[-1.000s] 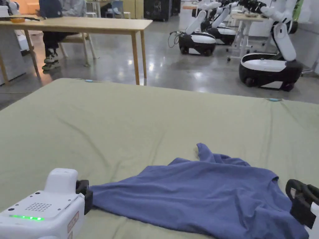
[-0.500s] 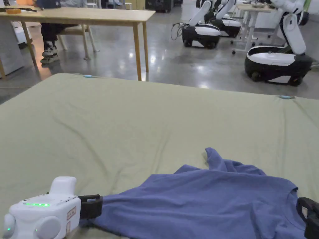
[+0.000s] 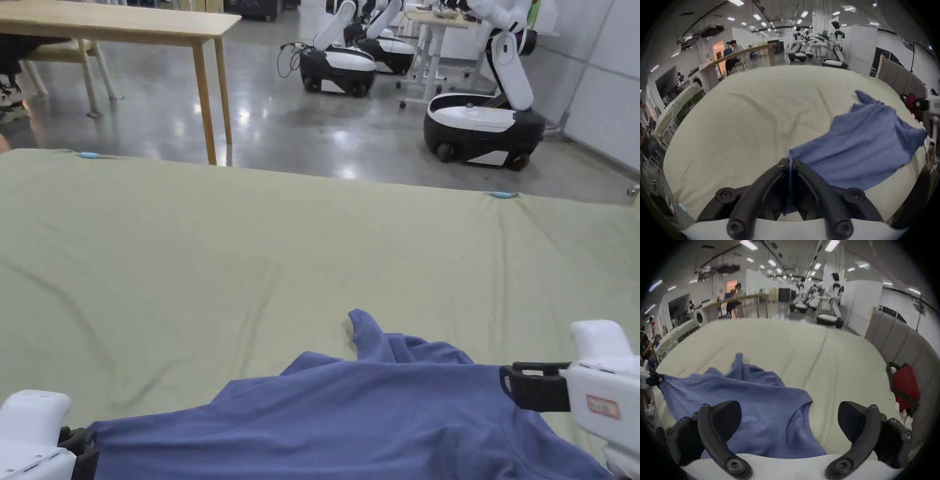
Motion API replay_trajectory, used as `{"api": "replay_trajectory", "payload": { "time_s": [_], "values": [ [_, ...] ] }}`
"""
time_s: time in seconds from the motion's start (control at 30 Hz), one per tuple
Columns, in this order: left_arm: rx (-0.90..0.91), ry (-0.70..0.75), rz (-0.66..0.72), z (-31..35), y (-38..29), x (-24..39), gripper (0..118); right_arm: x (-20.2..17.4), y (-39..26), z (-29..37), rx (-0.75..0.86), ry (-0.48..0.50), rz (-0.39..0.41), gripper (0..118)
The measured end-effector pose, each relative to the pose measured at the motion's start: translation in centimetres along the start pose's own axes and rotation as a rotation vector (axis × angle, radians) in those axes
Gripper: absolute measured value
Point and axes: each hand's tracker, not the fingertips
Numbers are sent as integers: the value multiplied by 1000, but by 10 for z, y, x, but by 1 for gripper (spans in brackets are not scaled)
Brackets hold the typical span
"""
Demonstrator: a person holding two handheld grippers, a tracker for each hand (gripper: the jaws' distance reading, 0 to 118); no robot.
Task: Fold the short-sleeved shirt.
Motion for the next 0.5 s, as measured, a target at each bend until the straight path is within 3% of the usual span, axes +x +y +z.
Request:
{"api": "replay_trajectory", "payload": {
  "time_s": [0.13, 0.17, 0.3, 0.33, 0.37, 0.4, 0.43, 0.5],
  "values": [
    [24, 14, -8, 8, 2, 16, 3, 19, 8, -85, -158, -36, 17, 117],
    [18, 17, -5, 7, 2, 16, 3, 18, 12, -98, -188, -38, 38, 112],
    [-13, 27, 0, -2, -2, 18, 3, 5, 11, -132, -270, 22, 130, 72],
    [-15, 30, 1, -6, -5, 20, 3, 4, 9, -137, -326, 58, 126, 49],
    [-23, 27, 5, -8, -6, 19, 3, 5, 8, -136, -329, 98, 71, 12],
    [-30, 26, 12, -9, -6, 17, 3, 7, 12, -128, -305, 48, 30, 10],
    [-32, 28, 13, -9, -6, 17, 3, 3, 19, -118, -311, 68, 2, 10],
    [-35, 28, 10, -12, -7, 16, 3, -6, 19, -100, -287, 65, 46, 10]
  ]
}}
